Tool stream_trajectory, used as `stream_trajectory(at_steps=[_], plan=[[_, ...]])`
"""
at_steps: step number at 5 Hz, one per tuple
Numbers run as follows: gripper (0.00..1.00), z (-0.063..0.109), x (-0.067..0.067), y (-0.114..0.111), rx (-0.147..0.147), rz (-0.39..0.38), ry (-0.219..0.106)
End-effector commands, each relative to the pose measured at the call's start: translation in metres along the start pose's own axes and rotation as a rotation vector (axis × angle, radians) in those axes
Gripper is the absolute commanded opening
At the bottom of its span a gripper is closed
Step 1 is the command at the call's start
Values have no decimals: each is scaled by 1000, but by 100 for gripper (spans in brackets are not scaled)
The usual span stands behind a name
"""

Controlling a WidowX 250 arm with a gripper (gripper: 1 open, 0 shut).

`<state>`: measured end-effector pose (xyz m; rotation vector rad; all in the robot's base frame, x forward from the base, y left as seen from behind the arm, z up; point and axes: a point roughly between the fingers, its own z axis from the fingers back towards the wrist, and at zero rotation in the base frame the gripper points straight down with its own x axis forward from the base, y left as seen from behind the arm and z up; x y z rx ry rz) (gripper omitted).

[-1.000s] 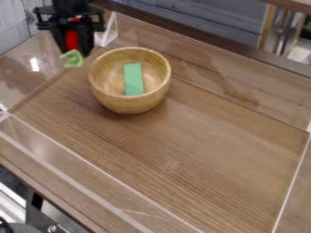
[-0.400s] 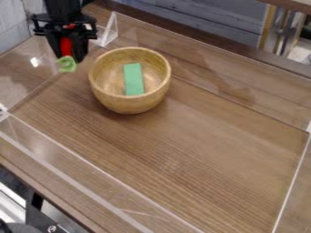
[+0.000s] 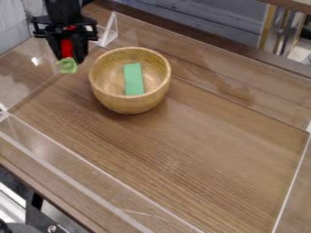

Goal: Move the red fruit to the left

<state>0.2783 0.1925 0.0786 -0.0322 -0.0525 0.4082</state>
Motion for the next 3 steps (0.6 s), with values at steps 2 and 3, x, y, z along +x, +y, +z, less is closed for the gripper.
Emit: stream_trajectory(at_steps=[2,3], plan=[[0,32,16,-11,13,6,-55],[0,37,18,-16,15,-55,-52]])
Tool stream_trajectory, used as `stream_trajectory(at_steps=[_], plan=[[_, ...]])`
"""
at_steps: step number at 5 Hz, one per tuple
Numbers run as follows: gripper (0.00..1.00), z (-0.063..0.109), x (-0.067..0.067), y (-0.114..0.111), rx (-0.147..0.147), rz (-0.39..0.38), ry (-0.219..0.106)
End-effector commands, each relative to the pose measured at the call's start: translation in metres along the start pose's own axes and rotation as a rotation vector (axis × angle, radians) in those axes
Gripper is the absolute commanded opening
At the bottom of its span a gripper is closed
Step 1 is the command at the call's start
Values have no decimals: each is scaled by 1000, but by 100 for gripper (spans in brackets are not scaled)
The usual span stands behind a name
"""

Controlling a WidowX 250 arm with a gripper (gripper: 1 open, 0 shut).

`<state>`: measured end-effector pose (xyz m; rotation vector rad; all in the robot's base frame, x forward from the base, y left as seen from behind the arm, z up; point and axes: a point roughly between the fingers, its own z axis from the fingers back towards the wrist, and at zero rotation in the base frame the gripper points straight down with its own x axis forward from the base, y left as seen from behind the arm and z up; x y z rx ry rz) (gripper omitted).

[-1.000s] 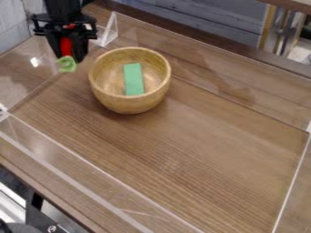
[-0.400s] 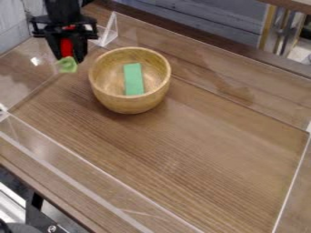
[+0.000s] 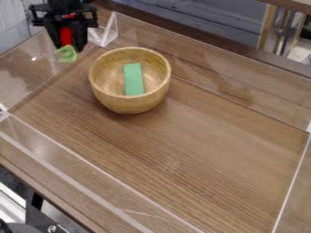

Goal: Move the red fruit to the left

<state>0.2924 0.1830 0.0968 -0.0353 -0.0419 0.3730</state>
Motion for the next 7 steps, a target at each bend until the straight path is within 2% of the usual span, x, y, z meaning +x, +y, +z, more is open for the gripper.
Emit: stream_trajectory(at_steps=[1,2,3,5,7], plan=[[0,24,11,-3,25,-77,-61],[0,15,12,-1,44,-66,-53],[0,15,8,-13,47,-79,-40],[0,-3,8,1,52,-75,-12],[0,-16,14,11,53,-143,17]])
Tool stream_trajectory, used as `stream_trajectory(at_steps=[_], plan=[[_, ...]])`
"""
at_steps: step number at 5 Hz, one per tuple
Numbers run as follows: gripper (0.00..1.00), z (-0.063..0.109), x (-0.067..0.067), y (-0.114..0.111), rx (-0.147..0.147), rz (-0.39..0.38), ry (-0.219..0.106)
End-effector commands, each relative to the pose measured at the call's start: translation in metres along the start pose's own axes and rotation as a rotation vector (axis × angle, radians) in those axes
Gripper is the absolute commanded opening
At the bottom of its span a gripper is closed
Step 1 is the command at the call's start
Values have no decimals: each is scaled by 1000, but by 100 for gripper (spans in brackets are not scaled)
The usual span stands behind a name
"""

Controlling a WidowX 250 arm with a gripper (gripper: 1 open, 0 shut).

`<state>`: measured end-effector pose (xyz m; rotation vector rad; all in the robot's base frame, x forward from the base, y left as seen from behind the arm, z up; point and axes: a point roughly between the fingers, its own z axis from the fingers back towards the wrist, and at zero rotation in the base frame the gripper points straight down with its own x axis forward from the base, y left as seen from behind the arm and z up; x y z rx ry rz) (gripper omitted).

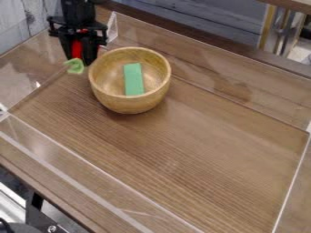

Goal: Move the red fruit to the left

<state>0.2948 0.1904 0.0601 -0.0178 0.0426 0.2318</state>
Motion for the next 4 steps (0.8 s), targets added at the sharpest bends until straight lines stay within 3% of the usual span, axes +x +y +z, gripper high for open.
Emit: stream_trajectory(at_steps=[1,2,4], plan=[[100,20,6,-3,23,32,-53],[100,21,4,-12,20,64,-44],[100,50,-11,-13,-23,180,-98]])
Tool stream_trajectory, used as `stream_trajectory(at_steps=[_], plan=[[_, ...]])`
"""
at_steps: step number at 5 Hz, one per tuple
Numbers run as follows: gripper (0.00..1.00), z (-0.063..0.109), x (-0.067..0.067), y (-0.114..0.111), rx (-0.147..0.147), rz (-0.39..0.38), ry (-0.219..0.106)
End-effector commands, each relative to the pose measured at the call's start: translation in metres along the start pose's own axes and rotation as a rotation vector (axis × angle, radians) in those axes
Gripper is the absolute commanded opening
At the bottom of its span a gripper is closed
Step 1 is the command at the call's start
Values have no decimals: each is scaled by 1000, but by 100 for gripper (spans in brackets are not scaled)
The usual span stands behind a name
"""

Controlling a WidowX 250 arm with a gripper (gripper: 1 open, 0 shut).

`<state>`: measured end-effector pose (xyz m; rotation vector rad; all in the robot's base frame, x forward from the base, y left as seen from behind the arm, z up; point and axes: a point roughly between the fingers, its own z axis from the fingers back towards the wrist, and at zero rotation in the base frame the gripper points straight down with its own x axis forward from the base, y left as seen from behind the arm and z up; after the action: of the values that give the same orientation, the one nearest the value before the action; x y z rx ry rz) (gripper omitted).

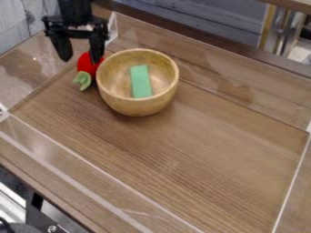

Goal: Move the red fruit to the left

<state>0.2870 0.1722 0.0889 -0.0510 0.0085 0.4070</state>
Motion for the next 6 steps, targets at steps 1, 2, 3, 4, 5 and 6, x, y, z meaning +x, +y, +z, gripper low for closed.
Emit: stream_trajectory(at_steps=[1,2,3,4,5,6], plan=[[100,41,10,0,-17,39,-90],[100,53,17,-1,-43,74,-98],[100,72,21,0,-52,72,-95],[100,88,26,4,-60,79,-79],[0,89,19,8,-52,37,-56],[0,91,13,12,-44,-5,-33]])
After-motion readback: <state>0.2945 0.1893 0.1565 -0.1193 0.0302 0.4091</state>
